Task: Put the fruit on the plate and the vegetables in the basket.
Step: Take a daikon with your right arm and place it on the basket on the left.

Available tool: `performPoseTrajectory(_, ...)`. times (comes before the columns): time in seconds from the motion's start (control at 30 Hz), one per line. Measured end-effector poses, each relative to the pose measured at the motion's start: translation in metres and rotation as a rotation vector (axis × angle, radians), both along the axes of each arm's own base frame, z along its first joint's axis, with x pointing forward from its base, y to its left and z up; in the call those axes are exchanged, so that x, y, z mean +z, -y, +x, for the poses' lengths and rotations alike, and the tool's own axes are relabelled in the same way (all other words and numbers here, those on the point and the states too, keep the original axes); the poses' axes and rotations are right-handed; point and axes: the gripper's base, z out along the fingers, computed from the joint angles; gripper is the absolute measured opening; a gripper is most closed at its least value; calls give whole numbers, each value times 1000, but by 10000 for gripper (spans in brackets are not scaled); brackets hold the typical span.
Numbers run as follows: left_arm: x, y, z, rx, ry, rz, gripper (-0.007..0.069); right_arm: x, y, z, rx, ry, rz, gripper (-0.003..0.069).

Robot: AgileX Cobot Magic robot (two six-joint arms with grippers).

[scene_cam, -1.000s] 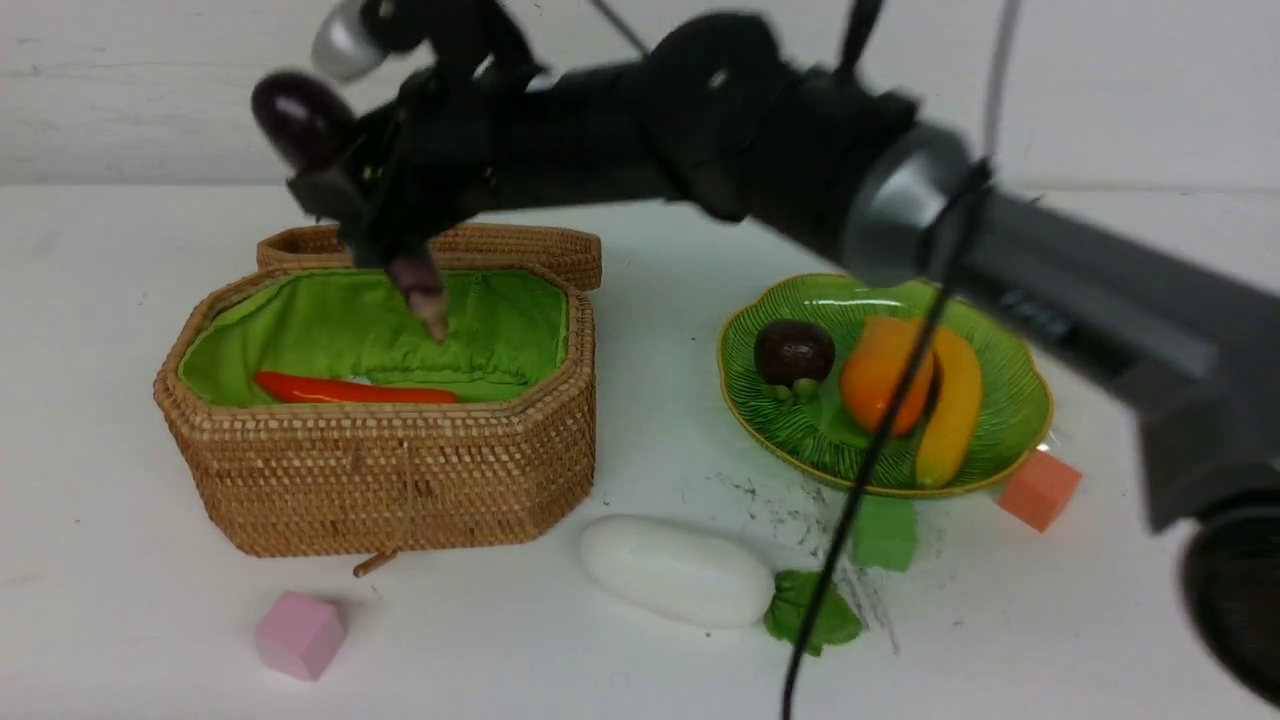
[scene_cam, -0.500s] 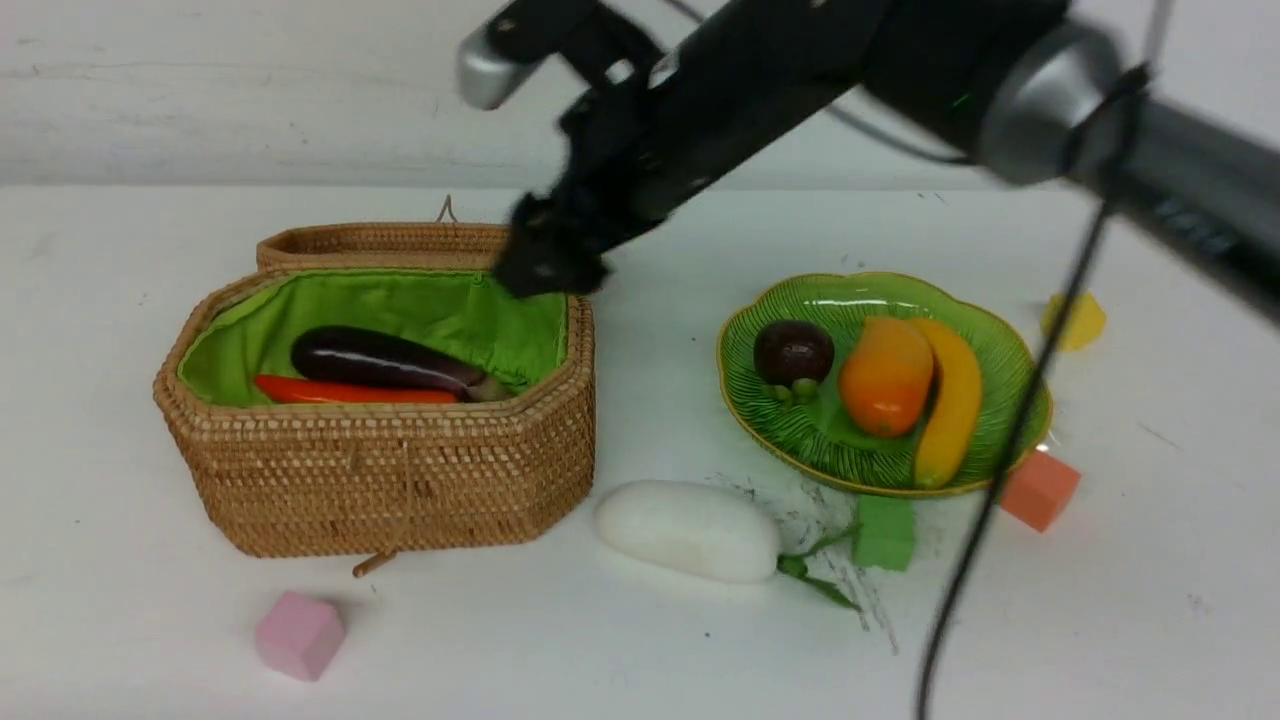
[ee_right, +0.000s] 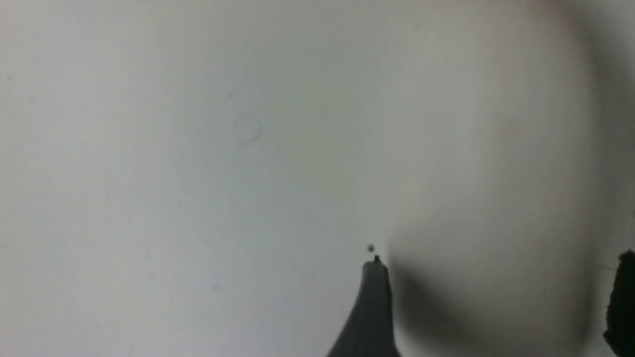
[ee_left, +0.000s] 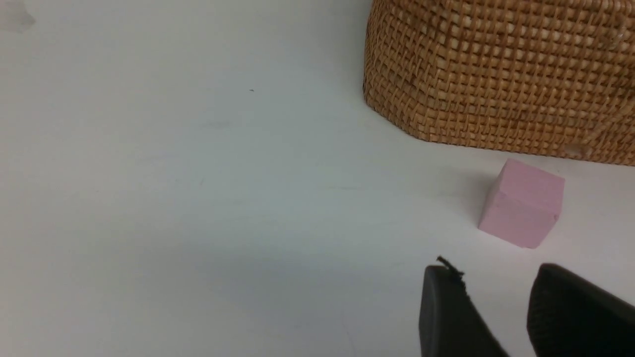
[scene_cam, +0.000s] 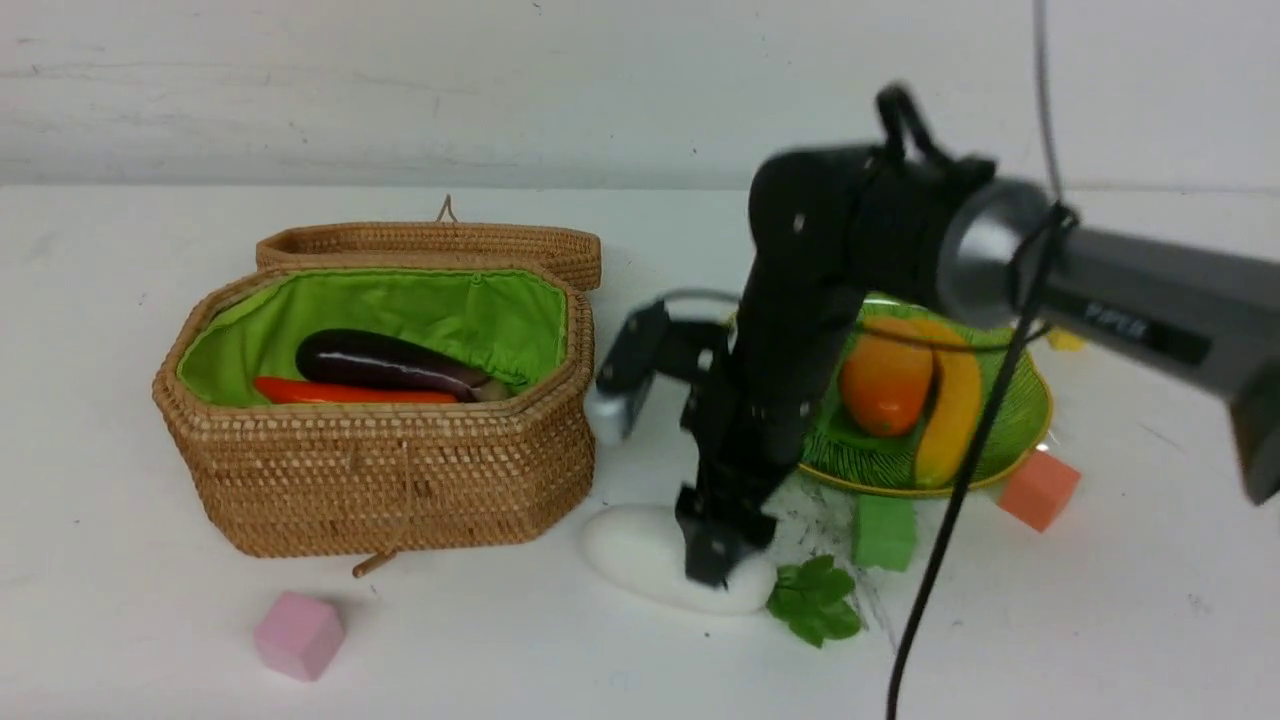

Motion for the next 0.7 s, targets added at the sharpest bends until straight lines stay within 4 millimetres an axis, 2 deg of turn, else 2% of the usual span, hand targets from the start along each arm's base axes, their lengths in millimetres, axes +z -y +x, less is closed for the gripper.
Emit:
performPoseTrajectory(0.03, 0, 0, 0, 0, 0, 0, 241, -15, 0, 1, -1, -30, -18, 587)
performPoseTrajectory(0.1, 0, 0, 0, 0, 0, 0, 241, -29, -1, 2, 1, -56, -35, 571)
performPoseTrajectory(0.2, 0, 0, 0, 0, 0, 0, 241, -30, -2, 2, -1, -62, -25, 532)
performPoseTrajectory(0.4, 0, 0, 0, 0, 0, 0, 241, -22, -1, -2, 13, -87, -28, 532)
performPoseTrajectory(0.57, 0, 0, 0, 0, 0, 0, 241, 29, 0, -1, -24, 18, 18, 532)
performPoseTrajectory(0.63, 0, 0, 0, 0, 0, 0, 241, 79, -1, 1, -41, 129, 99, 532)
performPoseTrajectory(0.7, 0, 0, 0, 0, 0, 0, 241, 116, -9, 4, -57, 240, 247, 532)
